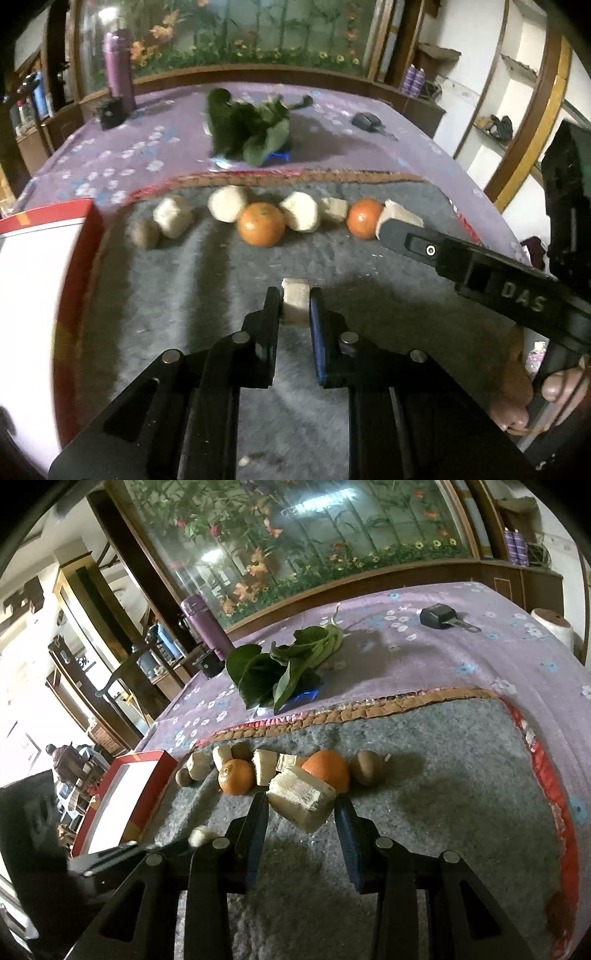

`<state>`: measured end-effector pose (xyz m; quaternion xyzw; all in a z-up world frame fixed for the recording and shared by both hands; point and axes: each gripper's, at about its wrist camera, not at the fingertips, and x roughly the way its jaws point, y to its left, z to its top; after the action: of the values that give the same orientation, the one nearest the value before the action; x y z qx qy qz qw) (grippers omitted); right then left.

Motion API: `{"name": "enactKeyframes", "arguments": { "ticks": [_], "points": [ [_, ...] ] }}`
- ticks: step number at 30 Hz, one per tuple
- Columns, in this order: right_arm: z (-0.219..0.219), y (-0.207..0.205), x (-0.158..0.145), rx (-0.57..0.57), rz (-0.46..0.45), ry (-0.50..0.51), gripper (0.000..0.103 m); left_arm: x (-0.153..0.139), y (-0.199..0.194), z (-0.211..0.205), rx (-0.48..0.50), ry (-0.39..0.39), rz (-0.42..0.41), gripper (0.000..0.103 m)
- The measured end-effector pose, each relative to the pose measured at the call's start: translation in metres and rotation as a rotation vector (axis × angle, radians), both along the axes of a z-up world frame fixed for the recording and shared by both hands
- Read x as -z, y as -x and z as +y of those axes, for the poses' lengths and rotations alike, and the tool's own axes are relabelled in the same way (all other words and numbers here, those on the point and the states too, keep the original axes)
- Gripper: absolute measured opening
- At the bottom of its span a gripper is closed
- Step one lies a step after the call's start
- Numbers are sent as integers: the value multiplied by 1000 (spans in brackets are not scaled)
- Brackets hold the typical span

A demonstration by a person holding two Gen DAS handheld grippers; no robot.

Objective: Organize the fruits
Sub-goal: 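Carry both held cream cubes over the white tray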

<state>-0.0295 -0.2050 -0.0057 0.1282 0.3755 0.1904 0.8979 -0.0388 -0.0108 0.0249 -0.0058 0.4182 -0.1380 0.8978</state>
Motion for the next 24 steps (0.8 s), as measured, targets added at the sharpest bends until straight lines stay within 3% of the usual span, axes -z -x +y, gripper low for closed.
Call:
{"name": "enactKeyframes", "arguments": {
  "ticks": [7, 13, 19, 24],
  "points": [
    [31, 6, -7, -62, 21, -23, 36, -30, 35, 55, -120, -23, -96, 15],
    [115, 13, -25, -235, 3, -31, 36, -43, 60, 135, -318, -89, -149, 15],
    [207, 21, -24, -375, -4, -7, 36, -29, 70, 206, -491, -129, -123, 15],
    [266, 27, -10, -461, 24, 37, 36, -11, 68, 236, -547, -148, -68, 15]
  ]
}}
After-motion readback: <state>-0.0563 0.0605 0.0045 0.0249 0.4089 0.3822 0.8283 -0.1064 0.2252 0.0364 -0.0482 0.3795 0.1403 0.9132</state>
